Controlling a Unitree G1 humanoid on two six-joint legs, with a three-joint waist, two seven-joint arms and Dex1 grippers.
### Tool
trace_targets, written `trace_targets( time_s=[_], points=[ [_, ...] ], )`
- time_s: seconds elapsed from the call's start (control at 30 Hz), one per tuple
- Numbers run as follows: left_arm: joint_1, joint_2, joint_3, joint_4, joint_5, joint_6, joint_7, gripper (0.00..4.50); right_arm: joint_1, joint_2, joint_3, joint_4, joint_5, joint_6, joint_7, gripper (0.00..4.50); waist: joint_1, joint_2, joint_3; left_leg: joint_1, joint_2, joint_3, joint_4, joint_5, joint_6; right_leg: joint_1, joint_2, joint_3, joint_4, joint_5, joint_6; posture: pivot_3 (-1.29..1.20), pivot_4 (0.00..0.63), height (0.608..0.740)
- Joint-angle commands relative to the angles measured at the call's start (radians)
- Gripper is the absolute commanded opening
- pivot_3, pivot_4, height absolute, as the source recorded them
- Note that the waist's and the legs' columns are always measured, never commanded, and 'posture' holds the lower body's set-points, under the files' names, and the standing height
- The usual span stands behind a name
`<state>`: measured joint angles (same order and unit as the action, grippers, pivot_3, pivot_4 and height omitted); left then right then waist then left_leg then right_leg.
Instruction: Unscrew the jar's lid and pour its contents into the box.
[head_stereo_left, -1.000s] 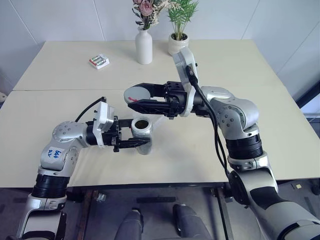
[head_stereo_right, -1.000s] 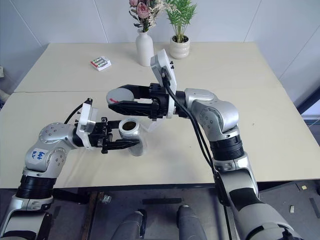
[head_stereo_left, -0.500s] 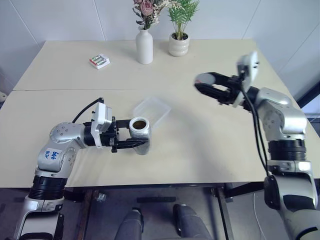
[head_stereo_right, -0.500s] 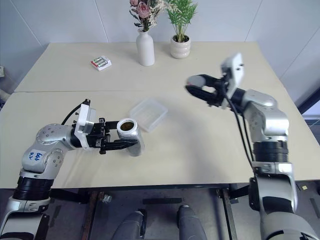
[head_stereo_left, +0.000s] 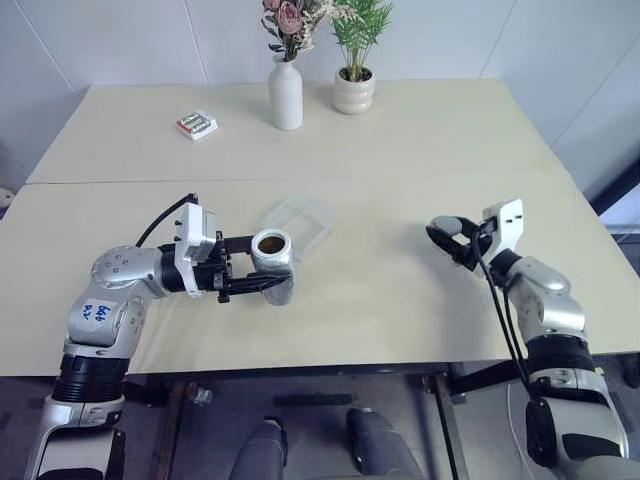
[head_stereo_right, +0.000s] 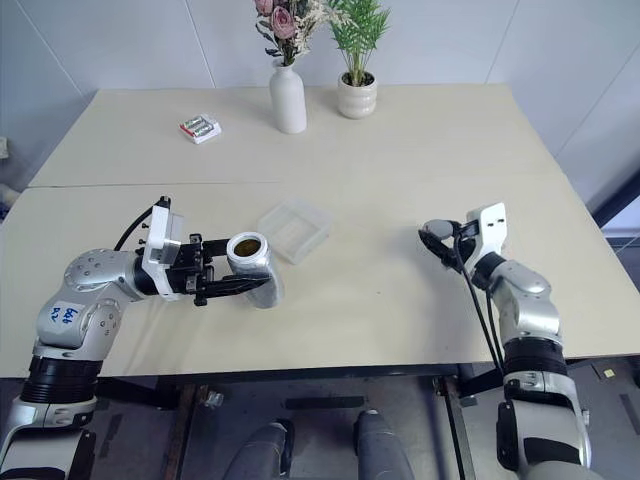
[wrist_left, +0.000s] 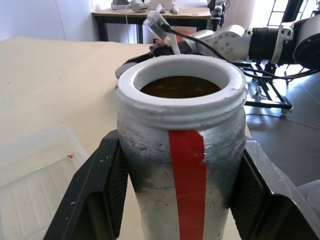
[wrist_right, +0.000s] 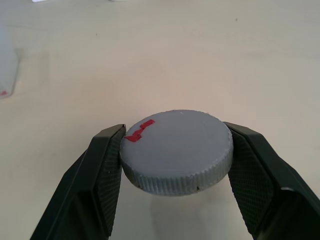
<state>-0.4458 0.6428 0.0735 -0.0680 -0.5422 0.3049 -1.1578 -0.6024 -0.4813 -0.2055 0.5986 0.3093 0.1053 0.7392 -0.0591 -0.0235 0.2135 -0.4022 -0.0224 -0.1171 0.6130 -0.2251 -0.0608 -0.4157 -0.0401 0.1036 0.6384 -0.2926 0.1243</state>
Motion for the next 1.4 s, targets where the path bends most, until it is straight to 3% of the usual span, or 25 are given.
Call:
trace_targets(
  time_s=[0.03,0.13,0.33,0.57,0.7,0.83,1.17,1.4],
  points=[
    [-0.01,0.015,0.03,-0.029,-0.014,-0.006,0.004,2.35,0.001,0.0,-0.021,-0.001,0.007,-0.029,-0.005,2.89,0.0,0.0,0.0,0.0,0.0,0.0,0.0,0.0,0.0,0.0,0.0,0.0,0.0,0.0,0.0,0.0,0.15,0.74],
    [-0.009,0.016,0.032,-0.031,-0.015,-0.004,0.007,2.35,0.001,0.001,-0.022,0.006,0.012,-0.027,-0.004,2.89,0.0,0.0,0.0,0.0,0.0,0.0,0.0,0.0,0.0,0.0,0.0,0.0,0.0,0.0,0.0,0.0,0.15,0.74],
    [-0.007,0.021,0.042,-0.037,-0.021,0.004,0.014,2.35,0.0,-0.003,-0.022,-0.01,0.026,0.008,0.012,4.47,0.0,0.0,0.0,0.0,0.0,0.0,0.0,0.0,0.0,0.0,0.0,0.0,0.0,0.0,0.0,0.0,0.15,0.74],
    [-0.003,0.029,0.062,-0.058,-0.031,0.021,0.023,2.35,-0.007,-0.049,-0.026,-0.122,0.049,0.016,0.065,4.47,0.0,0.0,0.0,0.0,0.0,0.0,0.0,0.0,0.0,0.0,0.0,0.0,0.0,0.0,0.0,0.0,0.15,0.74],
    [-0.02,0.034,0.128,-0.062,-0.067,0.073,0.087,2.35,-0.044,-0.102,0.037,-0.346,0.108,0.136,0.185,4.47,-0.002,0.001,0.0,0.0,0.0,0.0,0.0,0.0,0.0,0.0,0.0,0.0,0.0,0.0,0.0,0.0,0.15,0.74],
    [-0.056,0.051,0.163,-0.018,-0.06,0.092,0.123,2.35,-0.095,-0.108,0.107,-0.441,0.13,0.241,0.243,4.47,-0.005,0.001,0.0,0.001,0.001,-0.001,0.0,0.0,0.0,0.001,0.001,0.0,0.0,0.0,0.0,0.0,0.15,0.74],
    [-0.274,0.072,0.109,0.26,0.097,0.016,0.194,2.35,-0.217,-0.012,0.308,-0.388,0.035,0.255,0.3,4.47,0.004,0.001,0.0,0.0,0.0,-0.002,-0.001,0.0,0.0,0.001,0.0,-0.002,-0.003,0.0,0.0,0.0,0.15,0.74],
    [-0.371,0.018,0.068,0.445,0.191,-0.101,0.221,2.35,-0.185,0.052,0.339,-0.421,0.028,0.275,0.292,4.47,0.005,0.001,0.0,-0.002,0.0,-0.003,-0.001,0.0,0.0,0.0,-0.001,-0.003,-0.002,0.0,0.001,0.0,0.15,0.74]
  ],
)
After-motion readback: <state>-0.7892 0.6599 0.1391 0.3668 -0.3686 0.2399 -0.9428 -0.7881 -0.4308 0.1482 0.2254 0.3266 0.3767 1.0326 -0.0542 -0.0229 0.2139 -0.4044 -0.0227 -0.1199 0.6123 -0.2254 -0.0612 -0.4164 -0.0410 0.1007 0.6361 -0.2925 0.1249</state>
